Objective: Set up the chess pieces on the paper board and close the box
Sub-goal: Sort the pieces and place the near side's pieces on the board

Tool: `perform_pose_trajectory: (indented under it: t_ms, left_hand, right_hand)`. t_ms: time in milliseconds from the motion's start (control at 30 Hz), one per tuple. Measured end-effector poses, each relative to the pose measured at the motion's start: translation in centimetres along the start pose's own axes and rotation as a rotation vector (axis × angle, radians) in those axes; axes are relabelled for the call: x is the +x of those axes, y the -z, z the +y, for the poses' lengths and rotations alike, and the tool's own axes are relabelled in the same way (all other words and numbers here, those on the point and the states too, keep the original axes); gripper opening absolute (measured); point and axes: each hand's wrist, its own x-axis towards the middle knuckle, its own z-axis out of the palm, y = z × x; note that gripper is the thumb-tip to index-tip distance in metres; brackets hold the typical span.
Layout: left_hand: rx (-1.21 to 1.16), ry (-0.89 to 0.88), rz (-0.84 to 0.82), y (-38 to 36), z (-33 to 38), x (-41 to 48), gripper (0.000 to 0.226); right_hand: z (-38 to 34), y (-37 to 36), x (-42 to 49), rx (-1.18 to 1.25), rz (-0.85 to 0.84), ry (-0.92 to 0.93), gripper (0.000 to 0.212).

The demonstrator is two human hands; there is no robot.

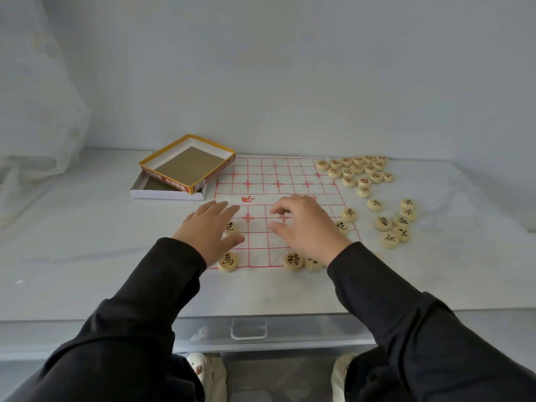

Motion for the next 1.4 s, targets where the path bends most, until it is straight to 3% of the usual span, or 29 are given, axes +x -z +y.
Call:
perform_pose_trajectory:
  t_ms: [433,600,767,933,1100,1267,1400]
  left_hand:
    - [-0.133,-0.120,0.132,-1.2,9.8,3.0,0.052]
    - [-0.200,-0.155,0.170,-2.4,13.0,3.8,0.050]
    - [-0.203,-0.203,0.138,-3.9,14.3,4.0,0.049]
    - [-0.191,-0.226,0.190,-3.8,14.1,3.9,0.046]
    - [-0.161,-0.202,0.219,-3.4,13.2,4.3,0.046]
    - [-0.203,-0.163,0.194,-1.4,9.8,4.9,0.045]
    - [-0.218,-0.068,0.250,-0.2,7.3,5.3,0.043]
  right_hand:
    - [6.8,5.4,-0.8,0.112,0.158,-0.266,0.042]
    - [11.0,10.0,-0.4,0.209,0.331,-0.405,0.038]
    - [15.4,10.5,0.0,0.209,0.319,-0.536,0.038]
    - [17.9,8.8,0.6,0.012,0.340,-0.636,0.035]
    - [17.5,6.9,1.4,-0.595,0.266,-0.487,0.042]
    - [16.9,6.0,2.4,-0.730,0.172,-0.524,0.048]
    - [17.0,5.6,2.8,-0.704,0.154,-0.570,0.043]
